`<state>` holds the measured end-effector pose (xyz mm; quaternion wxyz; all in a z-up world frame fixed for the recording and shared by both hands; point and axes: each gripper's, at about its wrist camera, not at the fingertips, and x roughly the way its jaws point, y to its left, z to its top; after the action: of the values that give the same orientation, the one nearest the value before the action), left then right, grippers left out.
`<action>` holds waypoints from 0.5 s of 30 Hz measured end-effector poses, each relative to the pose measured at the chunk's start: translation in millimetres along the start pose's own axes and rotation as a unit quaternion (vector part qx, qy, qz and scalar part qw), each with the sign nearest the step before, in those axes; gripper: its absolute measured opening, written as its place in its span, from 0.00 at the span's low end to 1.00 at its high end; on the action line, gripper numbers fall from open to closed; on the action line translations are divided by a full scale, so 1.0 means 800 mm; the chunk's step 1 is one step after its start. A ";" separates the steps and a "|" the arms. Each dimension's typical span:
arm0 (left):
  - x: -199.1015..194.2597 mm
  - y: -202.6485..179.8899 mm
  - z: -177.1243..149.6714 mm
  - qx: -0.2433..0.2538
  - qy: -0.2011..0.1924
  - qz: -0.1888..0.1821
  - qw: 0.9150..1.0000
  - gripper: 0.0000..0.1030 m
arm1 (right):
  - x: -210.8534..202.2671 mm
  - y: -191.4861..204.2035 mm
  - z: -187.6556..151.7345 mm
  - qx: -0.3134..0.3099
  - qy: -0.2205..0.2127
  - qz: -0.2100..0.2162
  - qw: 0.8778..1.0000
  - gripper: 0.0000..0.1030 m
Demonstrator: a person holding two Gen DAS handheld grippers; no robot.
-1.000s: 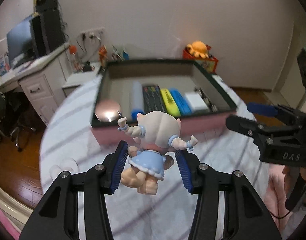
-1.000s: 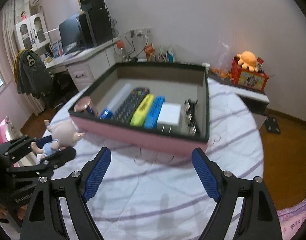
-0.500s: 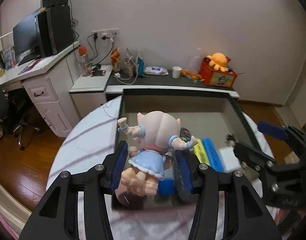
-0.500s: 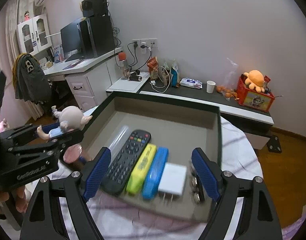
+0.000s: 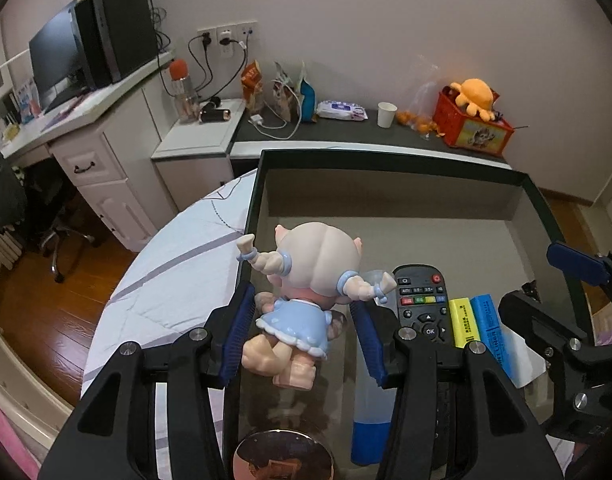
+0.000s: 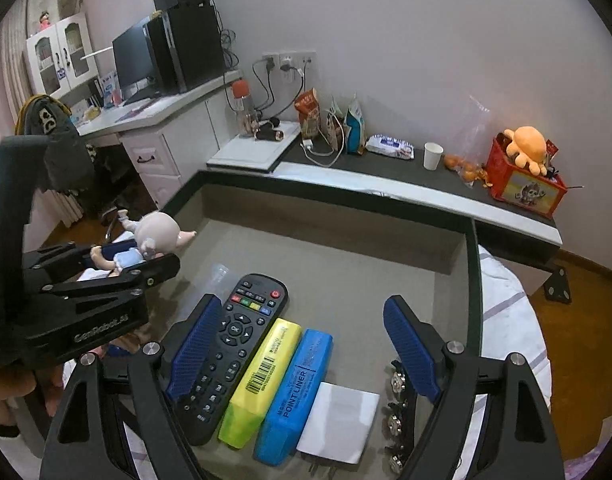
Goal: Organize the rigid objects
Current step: 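Lower the doll into the box beside the clear bottle and open the left gripper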
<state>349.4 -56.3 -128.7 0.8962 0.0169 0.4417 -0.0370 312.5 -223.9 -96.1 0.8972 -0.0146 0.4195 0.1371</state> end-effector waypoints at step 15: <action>-0.002 -0.016 -0.021 0.013 0.017 0.022 1.000 0.50 | -0.009 -0.004 -0.012 0.008 0.012 0.005 1.000 0.82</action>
<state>333.8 -68.2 -137.4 0.8890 0.0390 0.4558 -0.0222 301.9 -229.6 -97.0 0.8914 -0.0068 0.4318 0.1377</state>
